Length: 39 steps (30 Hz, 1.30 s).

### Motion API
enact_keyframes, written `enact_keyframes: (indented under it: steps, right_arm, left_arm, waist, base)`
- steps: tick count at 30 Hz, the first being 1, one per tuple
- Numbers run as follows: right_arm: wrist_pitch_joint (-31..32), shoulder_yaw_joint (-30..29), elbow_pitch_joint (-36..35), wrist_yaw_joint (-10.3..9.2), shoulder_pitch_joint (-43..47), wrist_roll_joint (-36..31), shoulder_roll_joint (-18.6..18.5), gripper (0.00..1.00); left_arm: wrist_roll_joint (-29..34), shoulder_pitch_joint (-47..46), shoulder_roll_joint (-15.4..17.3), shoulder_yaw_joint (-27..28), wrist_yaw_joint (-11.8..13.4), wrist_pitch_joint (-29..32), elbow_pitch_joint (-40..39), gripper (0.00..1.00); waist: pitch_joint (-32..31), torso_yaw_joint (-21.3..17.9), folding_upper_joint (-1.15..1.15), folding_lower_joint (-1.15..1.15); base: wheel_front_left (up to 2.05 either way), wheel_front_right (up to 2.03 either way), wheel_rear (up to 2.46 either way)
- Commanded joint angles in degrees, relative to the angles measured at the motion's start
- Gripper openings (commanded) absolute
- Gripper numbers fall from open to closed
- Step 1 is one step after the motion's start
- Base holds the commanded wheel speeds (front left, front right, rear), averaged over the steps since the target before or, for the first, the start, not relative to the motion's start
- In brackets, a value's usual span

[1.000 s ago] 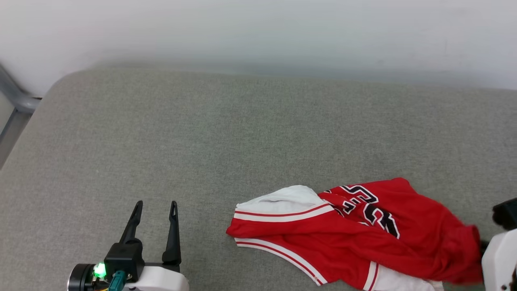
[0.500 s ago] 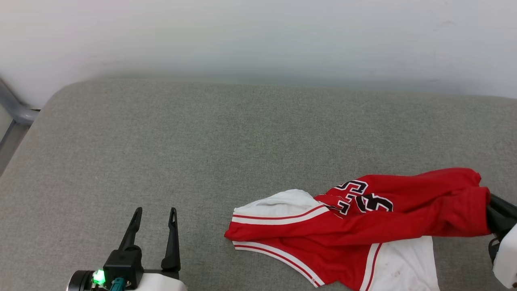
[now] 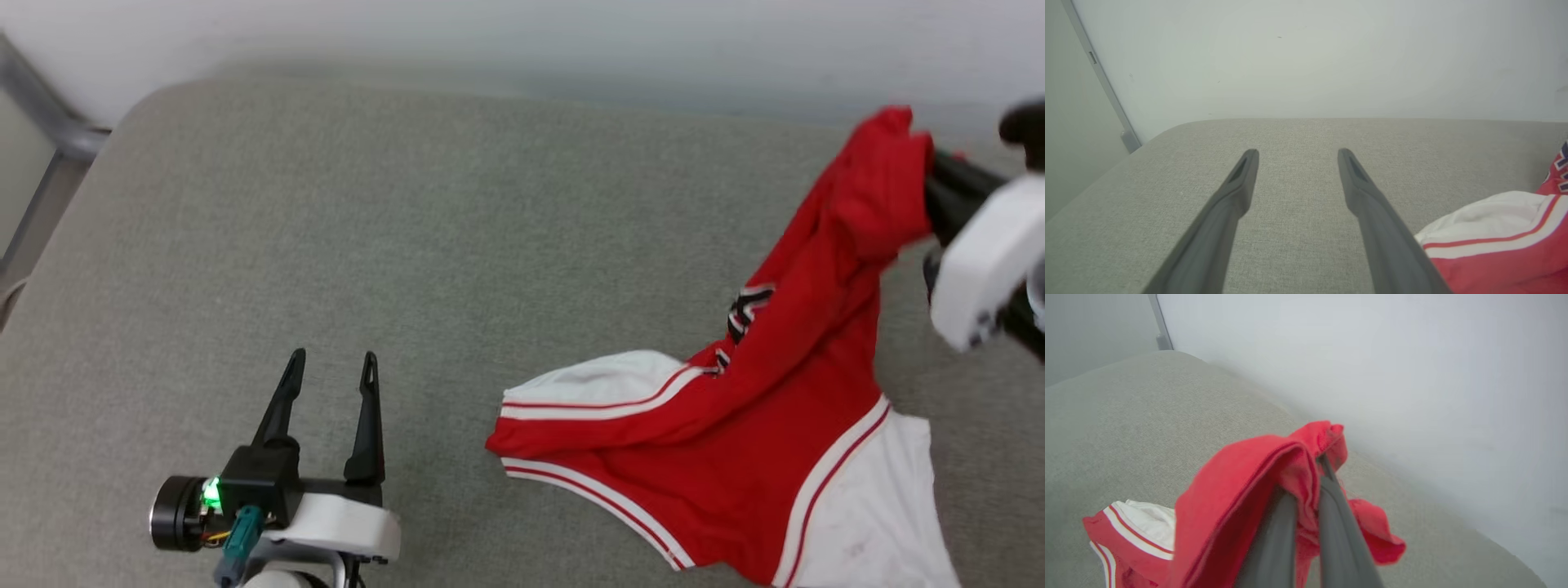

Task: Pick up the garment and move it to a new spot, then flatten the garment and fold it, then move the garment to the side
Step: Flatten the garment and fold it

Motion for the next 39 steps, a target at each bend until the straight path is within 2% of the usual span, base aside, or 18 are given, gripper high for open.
enact_keyframes:
  steps: [1, 5, 6, 13, 21, 27, 31, 32, 36, 39]
  right_arm:
    - [0.12, 2.21, 3.04, -0.07, -4.94, -0.38, 0.77, 0.00]
    - [-0.55, 7.68, 13.17, -0.08, -17.74, -1.71, 2.62, 0.00]
    - [-0.55, 7.68, 13.17, -0.08, -17.74, -1.71, 2.62, 0.00]
    - [0.75, 19.70, 31.42, -0.08, -31.69, -3.42, 4.96, 0.00]
    - [4.33, 33.32, 45.68, -0.08, -35.53, 0.92, 7.00, 0.00]
    - [7.91, 42.29, 51.17, -0.05, -35.23, 5.30, 7.16, 0.00]
    - [6.33, 44.82, 53.17, -0.05, -35.98, 8.32, 7.42, 0.00]
    - [3.85, 44.68, 53.43, -0.05, -36.66, 9.71, 7.26, 0.98]
    - [-3.85, 43.97, 51.03, -0.07, -36.71, 12.82, 5.64, 1.00]
    - [-9.87, 43.05, 47.44, -0.07, -35.29, 15.26, 3.04, 1.00]
  left_arm:
    - [-0.44, -1.29, -0.05, -0.60, 0.42, -0.15, -0.44, 1.00]
    - [-1.45, -3.27, -0.06, -1.91, 1.18, -0.15, -1.06, 1.00]
    - [-1.45, -3.27, -0.06, -1.91, 1.18, -0.15, -1.06, 1.00]
    - [-3.11, -6.10, -0.06, -4.27, 2.59, -0.15, -2.17, 1.00]
    - [-4.42, -8.13, -0.05, -6.30, 3.83, -0.15, -3.55, 1.00]
    - [-4.51, -8.82, -0.05, -6.86, 4.10, -0.15, -3.64, 1.00]
    - [-4.49, -8.93, -0.04, -6.95, 4.14, -0.14, -3.17, 1.00]
    - [-4.23, -8.48, -0.04, -6.82, 4.16, -0.14, -2.81, 1.00]
    - [-3.44, -6.81, -0.04, -6.08, 3.78, -0.14, -2.25, 1.00]
    - [-2.71, -5.57, -0.05, -4.99, 3.58, -0.14, -2.21, 1.00]
  waist:
    - [3.21, 2.83, 0.00, 0.00]
    - [6.62, 5.25, 0.00, 0.00]
    - [6.62, 5.25, 0.00, 0.00]
    - [11.44, 8.93, 0.00, 0.00]
    - [14.28, 10.88, 0.00, 0.00]
    - [15.28, 11.22, 0.00, 0.00]
    - [15.06, 10.98, 0.00, 0.00]
    - [14.19, 10.64, 0.00, 0.00]
    - [11.41, 9.56, 0.00, 0.00]
    - [9.15, 8.17, 0.00, 0.00]
  base:
    - [0.00, 0.00, 0.00]
    - [0.00, 0.00, 0.00]
    - [0.00, 0.00, 0.00]
    - [0.00, 0.00, 0.00]
    - [0.00, 0.00, 0.00]
    - [0.00, 0.00, 0.00]
    - [0.00, 0.00, 0.00]
    - [0.00, 0.00, 0.00]
    - [0.00, 0.00, 0.00]
    - [0.00, 0.00, 0.00]
